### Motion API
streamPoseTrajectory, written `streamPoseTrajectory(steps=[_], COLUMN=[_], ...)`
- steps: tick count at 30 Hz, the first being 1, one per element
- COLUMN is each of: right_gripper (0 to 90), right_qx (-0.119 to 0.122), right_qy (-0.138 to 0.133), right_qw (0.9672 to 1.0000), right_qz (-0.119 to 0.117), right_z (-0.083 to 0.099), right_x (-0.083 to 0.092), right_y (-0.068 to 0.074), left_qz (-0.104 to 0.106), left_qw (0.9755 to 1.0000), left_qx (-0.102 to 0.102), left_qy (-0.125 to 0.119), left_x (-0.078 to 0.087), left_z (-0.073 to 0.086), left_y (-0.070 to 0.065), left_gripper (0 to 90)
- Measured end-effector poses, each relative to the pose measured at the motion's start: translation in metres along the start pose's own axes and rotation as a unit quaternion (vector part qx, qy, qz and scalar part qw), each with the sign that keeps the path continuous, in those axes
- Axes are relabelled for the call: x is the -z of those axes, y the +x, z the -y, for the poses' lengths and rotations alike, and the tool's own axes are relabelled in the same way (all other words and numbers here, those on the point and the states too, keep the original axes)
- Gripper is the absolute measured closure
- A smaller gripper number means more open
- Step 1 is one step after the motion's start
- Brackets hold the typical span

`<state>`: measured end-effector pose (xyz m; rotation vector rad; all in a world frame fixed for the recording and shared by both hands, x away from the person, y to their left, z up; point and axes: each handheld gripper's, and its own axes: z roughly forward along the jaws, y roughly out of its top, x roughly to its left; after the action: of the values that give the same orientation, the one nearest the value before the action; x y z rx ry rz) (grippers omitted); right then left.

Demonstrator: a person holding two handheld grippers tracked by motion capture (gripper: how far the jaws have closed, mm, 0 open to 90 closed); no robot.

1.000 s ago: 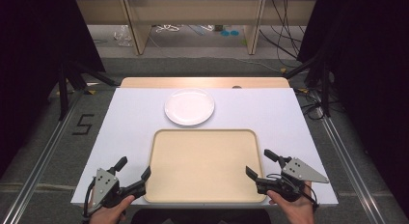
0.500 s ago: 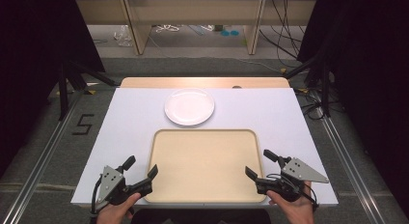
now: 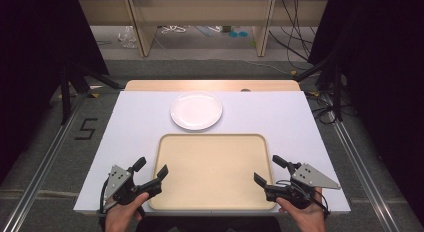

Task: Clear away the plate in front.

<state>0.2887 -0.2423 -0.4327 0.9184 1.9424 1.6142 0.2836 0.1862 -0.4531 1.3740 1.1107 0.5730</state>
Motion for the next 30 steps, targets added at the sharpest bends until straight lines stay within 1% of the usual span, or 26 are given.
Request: streamPoseTrajectory(steps=[1,2,3,4,5,6,7,9,11,13,15,16,17,18,20,22,23,25,26,27,28,29,30], right_gripper=[16.0,16.0,16.0,16.0,16.0,16.0,16.0,16.0,16.1,16.1,16.0,16.1,16.1,16.0,16.1,16.0,16.0,16.1,16.0,16.0,16.1,16.1,16.1], right_qx=[0.000,-0.002,-0.006,-0.004,-0.001,0.000,-0.004,-0.006,-0.006,-0.002,-0.003,-0.006,-0.006,-0.004,-0.003,-0.002,-0.003,-0.003,-0.004,-0.004,-0.011,-0.004,-0.004], right_qy=[-0.001,0.003,0.005,0.005,0.001,-0.003,0.003,0.004,0.006,0.005,0.004,0.002,0.002,0.004,0.005,0.005,0.005,0.005,0.006,0.006,-0.001,0.005,0.005], right_qw=[1.0000,1.0000,1.0000,1.0000,1.0000,1.0000,1.0000,1.0000,1.0000,1.0000,1.0000,1.0000,1.0000,1.0000,1.0000,1.0000,1.0000,1.0000,1.0000,1.0000,0.9999,0.9999,0.9999], right_qz=[0.004,0.003,0.001,0.000,0.001,0.004,0.002,0.000,0.002,-0.002,-0.004,0.001,0.001,-0.004,-0.004,-0.004,-0.004,-0.004,-0.006,-0.006,-0.010,-0.010,-0.010], right_z=[0.000,0.000,0.000,0.000,0.000,0.000,0.000,0.000,0.000,0.000,0.000,0.000,0.000,0.000,0.000,0.000,0.000,0.000,0.000,0.000,0.001,0.000,0.000], right_x=[0.000,0.000,0.000,0.000,0.000,-0.001,0.000,0.000,0.001,0.000,-0.001,0.000,0.000,-0.001,0.000,0.000,0.000,0.000,0.000,0.000,-0.001,-0.001,-0.001], right_y=[0.000,0.000,0.001,0.001,0.000,0.000,0.000,0.000,0.001,0.001,0.001,0.002,0.002,0.001,0.001,0.001,0.001,0.001,0.001,0.001,0.002,0.001,0.001], left_qz=[0.005,0.008,0.009,0.012,0.015,0.013,0.013,0.012,0.013,0.012,0.010,0.012,0.013,0.015,0.015,0.015,0.018,0.026,0.027,0.027,0.023,0.023,0.024], left_qw=[1.0000,0.9999,0.9998,0.9997,0.9997,0.9998,0.9998,0.9999,0.9998,0.9998,0.9997,0.9997,0.9995,0.9993,0.9992,0.9986,0.9978,0.9960,0.9952,0.9949,0.9946,0.9942,0.9939], left_qx=[0.007,0.015,0.018,0.021,0.021,0.013,0.013,0.008,0.010,0.011,0.017,0.021,0.025,0.032,0.033,0.048,0.062,0.084,0.091,0.095,0.099,0.102,0.104], left_qy=[-0.001,-0.002,-0.002,-0.003,-0.001,0.003,0.003,0.007,0.009,0.013,0.012,0.010,0.011,0.010,0.014,0.015,0.015,0.016,0.020,0.022,0.023,0.024,0.027], left_x=[-0.003,-0.007,-0.009,-0.012,-0.016,-0.021,-0.021,-0.027,-0.032,-0.037,-0.042,-0.045,-0.046,-0.050,-0.055,-0.061,-0.064,-0.071,-0.074,-0.076,-0.080,-0.083,-0.086], left_z=[0.000,-0.001,-0.002,-0.003,-0.004,-0.005,-0.005,-0.007,-0.008,-0.009,-0.012,-0.013,-0.015,-0.017,-0.021,-0.024,-0.026,-0.028,-0.029,-0.029,-0.030,-0.030,-0.030], left_y=[0.000,0.000,0.000,0.000,-0.001,-0.001,-0.001,-0.001,-0.001,0.000,0.001,0.002,0.003,0.004,0.007,0.009,0.011,0.015,0.016,0.017,0.018,0.019,0.019], left_gripper=[16.2,16.4,16.4,16.6,16.6,16.6,16.6,16.6,16.6,16.5,16.5,16.5,16.5,16.5,16.5,16.5,16.6,16.6,16.7,16.7,17.1,17.2,17.2])
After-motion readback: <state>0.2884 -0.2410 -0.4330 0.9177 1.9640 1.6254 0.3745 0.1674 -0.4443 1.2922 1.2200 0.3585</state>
